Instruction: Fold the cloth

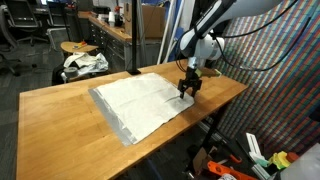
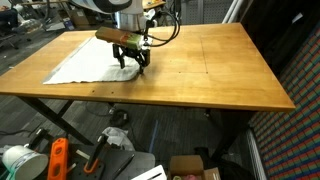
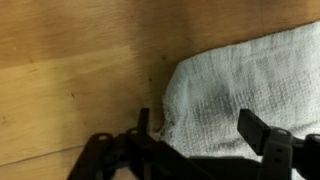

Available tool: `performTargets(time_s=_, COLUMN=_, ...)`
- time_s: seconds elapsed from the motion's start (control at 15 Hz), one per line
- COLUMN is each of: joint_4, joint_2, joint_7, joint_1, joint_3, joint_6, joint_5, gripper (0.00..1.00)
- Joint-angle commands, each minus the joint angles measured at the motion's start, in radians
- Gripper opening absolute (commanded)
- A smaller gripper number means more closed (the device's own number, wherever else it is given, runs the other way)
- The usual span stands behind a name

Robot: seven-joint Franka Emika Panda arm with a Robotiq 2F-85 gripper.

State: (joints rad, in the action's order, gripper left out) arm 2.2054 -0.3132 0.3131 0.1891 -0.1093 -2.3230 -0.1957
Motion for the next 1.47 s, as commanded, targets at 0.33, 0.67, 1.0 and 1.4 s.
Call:
performTargets(time_s=0.33, joint_4=-0.059, joint_2=-0.027, joint_7=0.177, joint_1=0.051, joint_3=0.041, joint_6=0.073, joint_5=-0.013, gripper=0.19)
performTargets(time_s=0.67, joint_4=-0.064, joint_2=-0.011, joint_7=0.156, joint_1=0.037, joint_3=0.051, joint_6=0.105, joint_5=-0.009, gripper=0.00)
performTargets(time_s=1.0, joint_4=-0.053, joint_2=0.029, joint_7=0.009, joint_1=-0.012, joint_3=0.062, joint_6=0.109, joint_5=0.001, gripper=0.03)
performTargets(time_s=1.4, joint_4=-0.038, joint_2=0.106, joint_7=-0.179, joint_1=-0.071, joint_3=0.062, joint_6=0.088, joint_5=0.008, gripper=0.02)
